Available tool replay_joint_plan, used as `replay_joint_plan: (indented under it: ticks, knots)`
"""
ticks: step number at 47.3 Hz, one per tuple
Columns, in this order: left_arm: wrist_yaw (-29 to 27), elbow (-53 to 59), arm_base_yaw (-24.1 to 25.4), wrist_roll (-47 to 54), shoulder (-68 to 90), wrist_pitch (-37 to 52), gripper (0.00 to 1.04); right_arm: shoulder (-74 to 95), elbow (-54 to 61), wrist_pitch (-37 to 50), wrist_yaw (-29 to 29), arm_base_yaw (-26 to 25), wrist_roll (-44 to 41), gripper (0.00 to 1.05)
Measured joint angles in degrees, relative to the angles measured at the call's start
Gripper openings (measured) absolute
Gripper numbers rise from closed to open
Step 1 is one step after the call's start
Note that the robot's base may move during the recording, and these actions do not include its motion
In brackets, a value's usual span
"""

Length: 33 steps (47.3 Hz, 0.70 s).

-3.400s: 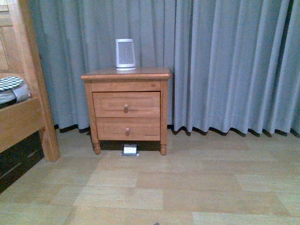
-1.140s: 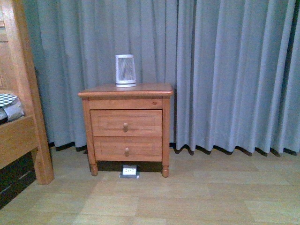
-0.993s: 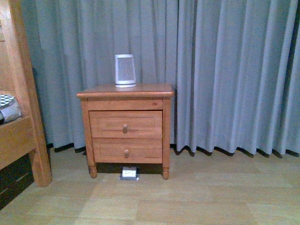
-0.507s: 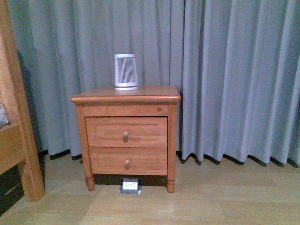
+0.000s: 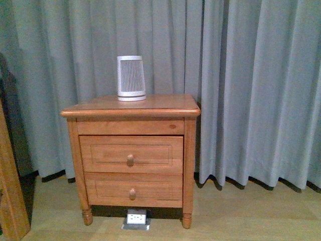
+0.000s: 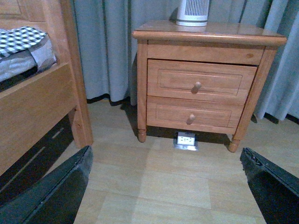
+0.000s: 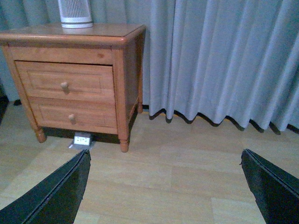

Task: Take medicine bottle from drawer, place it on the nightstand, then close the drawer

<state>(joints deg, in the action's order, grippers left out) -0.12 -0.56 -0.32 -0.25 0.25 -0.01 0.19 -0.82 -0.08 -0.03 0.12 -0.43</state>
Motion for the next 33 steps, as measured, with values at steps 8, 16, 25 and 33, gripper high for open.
replay_joint_plan:
  ticks: [8,16,25,33]
  knots:
    - [0.0,0.0,0.0,0.0,0.0,0.0,0.98,0.0,0.0,0.0,0.0,0.0,0.0,0.98]
    - [0.0,0.0,0.0,0.0,0.0,0.0,0.98,0.0,0.0,0.0,0.0,0.0,0.0,0.98]
    - [0.0,0.0,0.0,0.0,0.0,0.0,0.98,0.0,0.0,0.0,0.0,0.0,0.0,0.98]
    - [2.1,-0.8,0.5,-2.1,0.8,-2.8,0.98,0.0,0.0,0.0,0.0,0.0,0.0,0.98]
